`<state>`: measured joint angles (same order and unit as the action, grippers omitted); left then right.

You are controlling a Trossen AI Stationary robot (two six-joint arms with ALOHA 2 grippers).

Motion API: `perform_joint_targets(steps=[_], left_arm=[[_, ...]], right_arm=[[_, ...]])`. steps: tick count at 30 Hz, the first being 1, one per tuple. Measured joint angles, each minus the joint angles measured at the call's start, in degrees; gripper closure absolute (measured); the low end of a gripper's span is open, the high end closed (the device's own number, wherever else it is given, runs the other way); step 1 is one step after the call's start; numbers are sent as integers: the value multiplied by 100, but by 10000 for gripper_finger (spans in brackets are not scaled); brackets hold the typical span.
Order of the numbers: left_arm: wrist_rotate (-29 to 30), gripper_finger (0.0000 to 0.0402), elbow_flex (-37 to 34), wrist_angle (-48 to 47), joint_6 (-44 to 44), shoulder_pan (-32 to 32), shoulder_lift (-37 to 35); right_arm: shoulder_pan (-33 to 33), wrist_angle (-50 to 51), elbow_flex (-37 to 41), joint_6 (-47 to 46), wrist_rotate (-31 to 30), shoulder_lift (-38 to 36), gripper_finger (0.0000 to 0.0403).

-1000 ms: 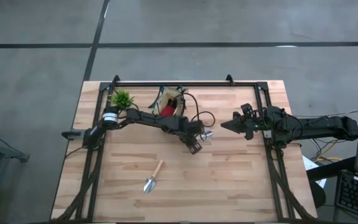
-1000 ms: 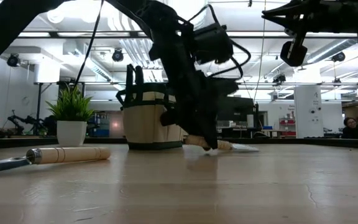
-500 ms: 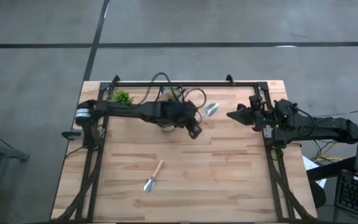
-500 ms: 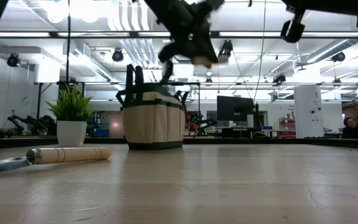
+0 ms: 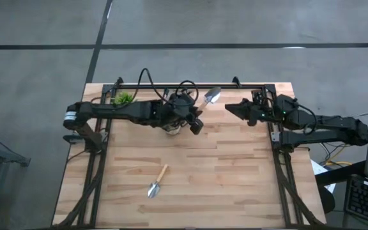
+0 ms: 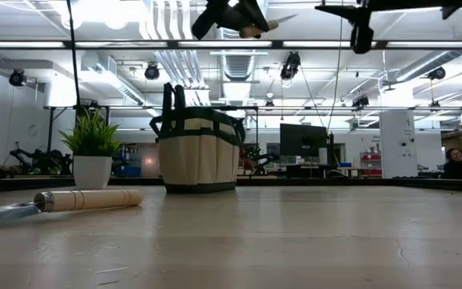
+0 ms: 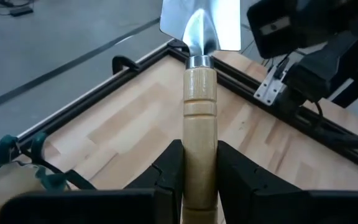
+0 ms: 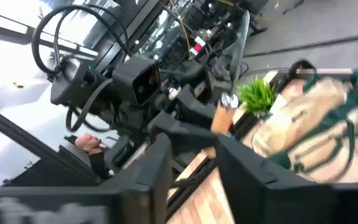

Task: Pick & Place Garden tools in Gardening bag
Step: Put the top brown trowel into the green gardening bag

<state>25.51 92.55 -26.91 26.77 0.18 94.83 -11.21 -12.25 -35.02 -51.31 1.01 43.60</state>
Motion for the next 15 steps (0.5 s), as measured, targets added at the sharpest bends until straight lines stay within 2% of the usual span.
perform_joint_targets(steps=[4, 7, 10, 15], left_arm=[[35, 333, 0, 38, 2, -93, -13], [129, 333, 0, 44, -14, -187, -13], [212, 333, 0, 51, -64, -251, -13], [392, 333, 0, 52, -122, -280, -11]], right_arm=[[-166, 8, -340, 117, -22, 344, 220], [-333, 8, -575, 125, -63, 565, 195], [-469, 93, -743, 248, -60, 741, 187], [-576, 288, -929, 282, 334, 999, 195]])
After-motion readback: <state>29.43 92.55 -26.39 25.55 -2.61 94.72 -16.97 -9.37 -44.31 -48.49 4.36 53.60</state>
